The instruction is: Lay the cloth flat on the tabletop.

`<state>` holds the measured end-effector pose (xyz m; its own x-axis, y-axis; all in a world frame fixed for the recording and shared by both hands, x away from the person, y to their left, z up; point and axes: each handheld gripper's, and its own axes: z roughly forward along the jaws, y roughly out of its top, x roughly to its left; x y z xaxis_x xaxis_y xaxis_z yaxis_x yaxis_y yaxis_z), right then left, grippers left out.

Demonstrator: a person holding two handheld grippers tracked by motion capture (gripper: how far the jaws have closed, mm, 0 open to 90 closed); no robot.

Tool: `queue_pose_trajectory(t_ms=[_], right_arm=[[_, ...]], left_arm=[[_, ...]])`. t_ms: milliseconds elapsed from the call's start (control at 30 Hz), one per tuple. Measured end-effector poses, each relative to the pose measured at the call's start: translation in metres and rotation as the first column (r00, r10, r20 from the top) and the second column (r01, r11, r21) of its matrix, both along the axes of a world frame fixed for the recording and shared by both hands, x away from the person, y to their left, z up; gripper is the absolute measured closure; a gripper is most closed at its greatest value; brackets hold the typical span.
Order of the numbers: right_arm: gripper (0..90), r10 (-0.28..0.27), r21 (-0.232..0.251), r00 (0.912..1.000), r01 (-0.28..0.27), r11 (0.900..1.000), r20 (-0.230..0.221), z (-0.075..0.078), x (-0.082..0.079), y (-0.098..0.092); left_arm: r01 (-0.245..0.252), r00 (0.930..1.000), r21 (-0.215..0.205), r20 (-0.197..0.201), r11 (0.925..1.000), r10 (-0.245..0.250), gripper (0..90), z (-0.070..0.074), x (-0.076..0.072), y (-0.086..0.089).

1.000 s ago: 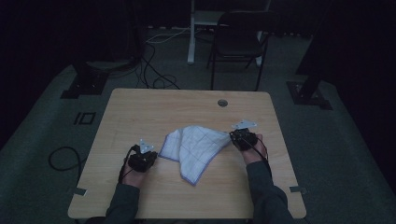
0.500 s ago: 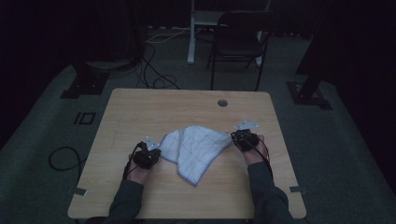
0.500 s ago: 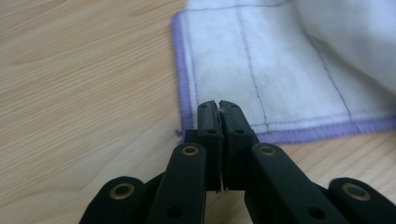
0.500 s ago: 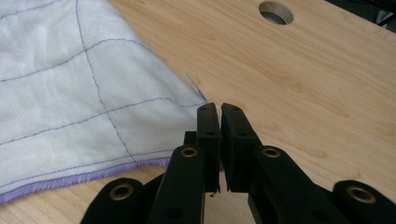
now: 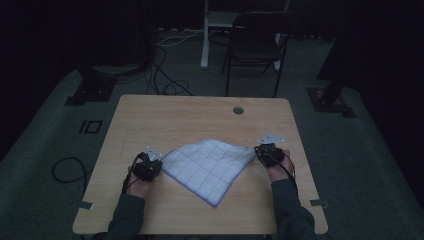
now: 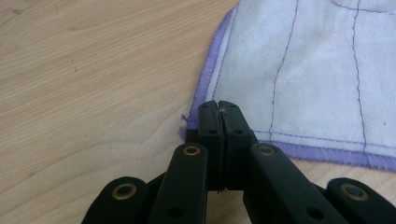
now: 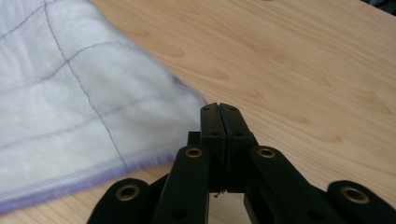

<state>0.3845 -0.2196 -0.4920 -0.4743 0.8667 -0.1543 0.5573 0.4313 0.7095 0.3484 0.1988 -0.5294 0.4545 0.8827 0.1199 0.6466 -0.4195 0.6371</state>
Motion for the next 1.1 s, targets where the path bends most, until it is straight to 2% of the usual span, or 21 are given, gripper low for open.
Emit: queue_pose_trajectory(t_ms=[67,133,267,333,467,533,567,633,667,800,900,1000,1100], right_arm=[[89.8,-0.009,-0.004,0.9999,0.009,1.0,-0.007,-0.001,-0.001,-0.004],[87.7,-0.009,0.003,0.9997,0.01,1.0,-0.024,-0.001,-0.003,-0.008],[81.2,-0.001,0.013,0.9996,0.001,1.0,-0.029,-0.003,-0.006,-0.009],[77.6,0.017,0.028,0.9994,-0.017,0.999,-0.03,-0.005,-0.008,-0.005],[70.4,0.063,0.045,0.9973,-0.061,0.997,-0.037,-0.011,-0.014,0.013],[69.4,0.077,0.047,0.9963,-0.075,0.996,-0.039,-0.014,-0.016,0.017],[68.5,0.087,0.051,0.9953,-0.084,0.995,-0.043,-0.016,-0.017,0.022],[67.1,0.115,0.066,0.9916,-0.111,0.992,-0.06,-0.025,-0.022,0.035],[67.1,0.115,0.066,0.9916,-0.111,0.992,-0.06,-0.025,-0.022,0.035],[66.2,0.133,0.079,0.9882,-0.127,0.989,-0.076,-0.034,-0.026,0.045],[66.1,0.146,0.082,0.9856,-0.139,0.987,-0.086,-0.039,-0.028,0.048],[67.0,0.16,0.081,0.9821,-0.153,0.985,-0.099,-0.043,-0.031,0.051],[68.9,0.159,0.089,0.982,-0.15,0.985,-0.103,-0.043,-0.033,0.051]], left_arm=[[-0.001,0.9999,-0.007,-0.013,1.0,0.001,89.3,0.001,-0.002,0.003],[0.003,0.9997,-0.033,-0.026,0.9994,-0.004,88.9,0.001,-0.003,0.006],[0.021,0.9995,-0.084,-0.02,0.9962,-0.023,81.1,0.002,-0.002,0.006],[0.038,0.9993,-0.09,-0.003,0.9952,-0.038,77.2,0.005,0.001,0.001],[0.066,0.9976,-0.135,0.029,0.9887,-0.063,68.3,0.013,0.018,-0.014],[0.073,0.9971,-0.14,0.032,0.9874,-0.069,65.0,0.015,0.024,-0.019],[0.087,0.9958,-0.15,0.04,0.9848,-0.082,65.0,0.018,0.033,-0.027],[0.097,0.9946,-0.166,0.052,0.9813,-0.09,61.5,0.022,0.044,-0.034],[0.099,0.9944,-0.171,0.053,0.9803,-0.091,61.5,0.023,0.048,-0.037],[0.116,0.9928,-0.218,0.054,0.9691,-0.107,59.2,0.029,0.067,-0.047],[0.156,0.9878,-0.251,0.043,0.9552,-0.15,55.9,0.03,0.082,-0.056],[0.164,0.9864,-0.252,0.039,0.9537,-0.159,53.9,0.03,0.092,-0.067],[0.162,0.9862,-0.228,0.004,0.96,-0.165,52.7,0.026,0.104,-0.081]])
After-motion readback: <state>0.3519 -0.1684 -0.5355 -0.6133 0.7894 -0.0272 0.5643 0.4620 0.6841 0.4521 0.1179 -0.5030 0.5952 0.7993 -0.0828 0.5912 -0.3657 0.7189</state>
